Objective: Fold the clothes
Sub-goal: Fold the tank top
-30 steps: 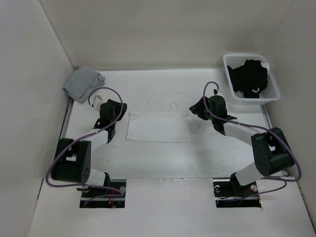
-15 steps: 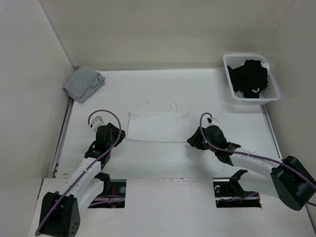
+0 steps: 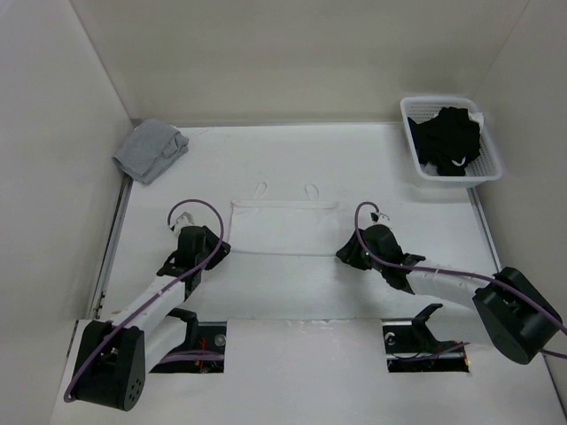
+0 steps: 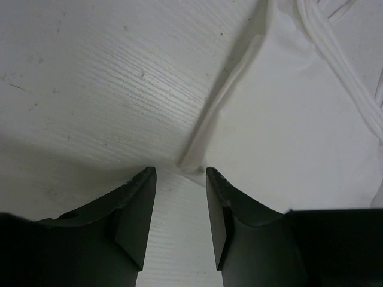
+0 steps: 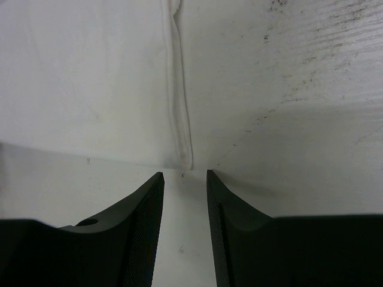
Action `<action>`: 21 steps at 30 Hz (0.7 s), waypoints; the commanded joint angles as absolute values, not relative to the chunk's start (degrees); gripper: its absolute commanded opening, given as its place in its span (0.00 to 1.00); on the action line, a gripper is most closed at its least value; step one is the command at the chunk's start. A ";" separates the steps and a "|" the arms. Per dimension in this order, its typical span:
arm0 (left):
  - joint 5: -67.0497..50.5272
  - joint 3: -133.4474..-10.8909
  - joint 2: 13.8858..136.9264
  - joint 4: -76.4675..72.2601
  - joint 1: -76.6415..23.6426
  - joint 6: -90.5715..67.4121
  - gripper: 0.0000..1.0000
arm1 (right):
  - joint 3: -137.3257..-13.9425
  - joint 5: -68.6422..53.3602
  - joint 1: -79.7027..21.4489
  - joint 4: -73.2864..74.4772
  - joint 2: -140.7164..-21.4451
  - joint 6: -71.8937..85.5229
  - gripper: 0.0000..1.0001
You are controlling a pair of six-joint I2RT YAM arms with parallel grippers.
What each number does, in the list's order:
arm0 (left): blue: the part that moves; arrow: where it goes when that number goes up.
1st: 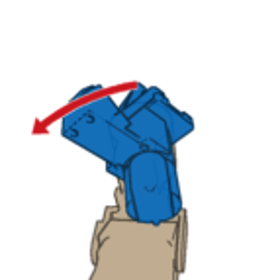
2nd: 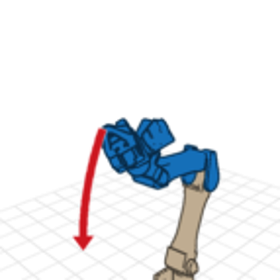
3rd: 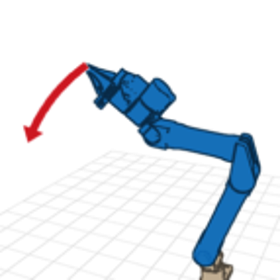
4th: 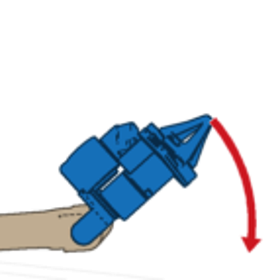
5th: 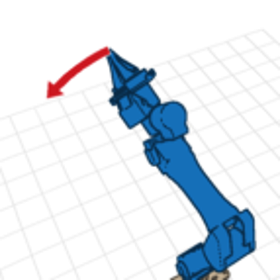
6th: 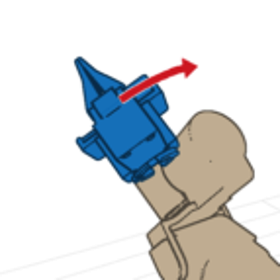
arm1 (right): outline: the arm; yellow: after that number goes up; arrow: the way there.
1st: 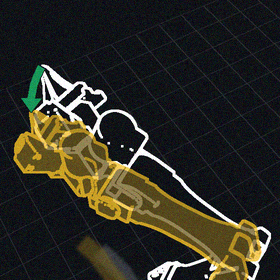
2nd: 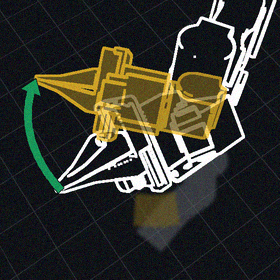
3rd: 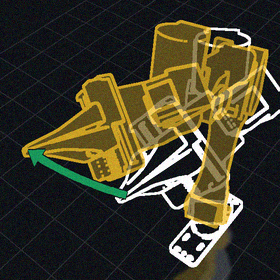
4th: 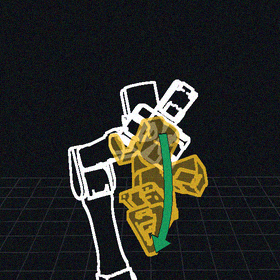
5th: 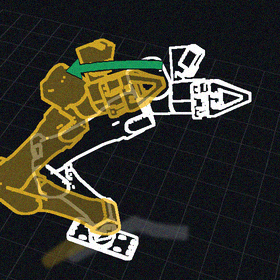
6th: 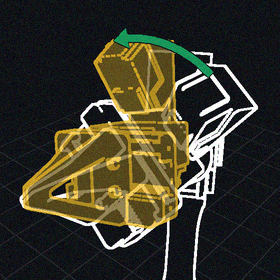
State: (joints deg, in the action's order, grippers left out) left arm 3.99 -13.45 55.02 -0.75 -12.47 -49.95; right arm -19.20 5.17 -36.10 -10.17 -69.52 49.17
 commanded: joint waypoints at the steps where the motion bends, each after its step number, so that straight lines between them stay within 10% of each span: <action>1: 2.11 -12.31 53.71 -2.11 -12.00 -49.39 0.37 | -20.65 6.33 -36.60 -11.87 -70.31 49.83 0.39; 21: 0.61 -13.71 59.15 -3.34 -10.59 -48.08 0.25 | -21.80 5.63 -36.43 -14.32 -74.53 49.83 0.27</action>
